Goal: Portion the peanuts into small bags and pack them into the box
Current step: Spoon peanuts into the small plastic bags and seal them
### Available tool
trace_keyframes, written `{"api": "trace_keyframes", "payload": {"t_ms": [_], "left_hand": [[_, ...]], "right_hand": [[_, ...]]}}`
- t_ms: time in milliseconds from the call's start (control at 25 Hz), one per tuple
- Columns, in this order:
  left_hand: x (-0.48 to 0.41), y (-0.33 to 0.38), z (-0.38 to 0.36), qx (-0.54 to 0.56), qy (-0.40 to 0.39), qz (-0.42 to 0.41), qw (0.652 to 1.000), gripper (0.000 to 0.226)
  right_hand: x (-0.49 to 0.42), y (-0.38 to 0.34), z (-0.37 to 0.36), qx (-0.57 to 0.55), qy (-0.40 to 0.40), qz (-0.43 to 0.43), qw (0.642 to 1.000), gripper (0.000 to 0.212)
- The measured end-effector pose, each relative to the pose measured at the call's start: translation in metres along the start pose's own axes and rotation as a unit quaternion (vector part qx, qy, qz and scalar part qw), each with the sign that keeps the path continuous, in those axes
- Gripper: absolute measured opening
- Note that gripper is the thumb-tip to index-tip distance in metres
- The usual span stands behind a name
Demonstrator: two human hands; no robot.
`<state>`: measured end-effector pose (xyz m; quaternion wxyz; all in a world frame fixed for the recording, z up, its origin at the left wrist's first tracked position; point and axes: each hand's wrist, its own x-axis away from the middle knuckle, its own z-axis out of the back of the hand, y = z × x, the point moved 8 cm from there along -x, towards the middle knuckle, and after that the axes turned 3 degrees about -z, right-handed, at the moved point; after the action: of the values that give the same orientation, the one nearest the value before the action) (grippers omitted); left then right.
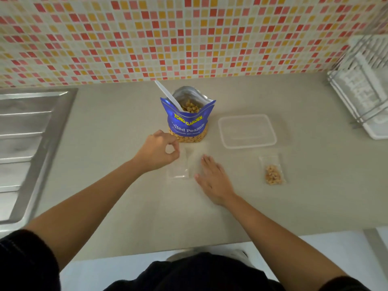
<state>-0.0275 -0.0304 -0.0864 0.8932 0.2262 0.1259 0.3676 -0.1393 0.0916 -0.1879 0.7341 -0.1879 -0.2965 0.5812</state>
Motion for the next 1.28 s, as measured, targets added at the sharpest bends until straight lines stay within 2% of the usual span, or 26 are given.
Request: {"api": "trace_keyframes", "payload": {"t_ms": [40, 80, 160, 240, 320, 440, 600, 720, 800, 960, 1160, 1200, 1280], "left_hand": [[-0.001, 0.004, 0.013, 0.055, 0.018, 0.003, 0.998, 0.012], [-0.003, 0.006, 0.026, 0.114, 0.034, 0.016, 0.993, 0.008], [-0.011, 0.01, 0.045, 0.241, 0.046, 0.051, 0.968, 0.007], [-0.018, 0.015, 0.059, 0.331, 0.048, 0.062, 0.94, 0.006], [-0.022, 0.021, 0.07, 0.348, 0.036, 0.05, 0.935, 0.019], [-0.027, 0.03, 0.084, 0.336, 0.021, 0.021, 0.941, 0.022], [-0.044, 0.032, 0.098, 0.287, 0.054, 0.023, 0.956, 0.017], [-0.054, 0.035, 0.106, 0.253, 0.096, 0.029, 0.962, 0.017], [-0.058, 0.034, 0.109, 0.269, 0.111, 0.037, 0.956, 0.018], [-0.062, 0.024, 0.115, 0.34, 0.117, 0.075, 0.93, 0.032], [-0.065, 0.029, 0.122, 0.315, 0.139, 0.081, 0.935, 0.037], [-0.066, 0.03, 0.121, 0.313, 0.143, 0.084, 0.935, 0.035], [-0.068, 0.032, 0.119, 0.307, 0.147, 0.093, 0.936, 0.032]], "right_hand": [[0.001, -0.009, 0.007, -0.127, -0.01, -0.012, 0.992, 0.062], [0.001, -0.02, 0.019, -0.252, 0.012, -0.013, 0.968, 0.055], [-0.002, -0.037, 0.048, -0.416, 0.095, -0.031, 0.904, 0.042], [-0.007, -0.047, 0.074, -0.483, 0.151, -0.045, 0.862, 0.031], [-0.013, -0.052, 0.103, -0.503, 0.18, -0.041, 0.844, 0.022], [-0.022, -0.053, 0.139, -0.487, 0.19, -0.003, 0.852, 0.027], [-0.036, -0.06, 0.171, -0.446, 0.175, 0.045, 0.876, 0.035], [-0.05, -0.062, 0.181, -0.498, 0.162, 0.053, 0.85, 0.038], [-0.057, -0.064, 0.182, -0.5, 0.157, 0.053, 0.85, 0.036], [-0.065, -0.071, 0.183, -0.428, 0.144, 0.062, 0.89, 0.049], [-0.075, -0.07, 0.185, -0.471, 0.095, 0.045, 0.876, 0.059], [-0.076, -0.07, 0.188, -0.45, 0.104, 0.039, 0.886, 0.062], [-0.073, -0.074, 0.203, -0.338, 0.169, 0.05, 0.925, 0.067]]}}
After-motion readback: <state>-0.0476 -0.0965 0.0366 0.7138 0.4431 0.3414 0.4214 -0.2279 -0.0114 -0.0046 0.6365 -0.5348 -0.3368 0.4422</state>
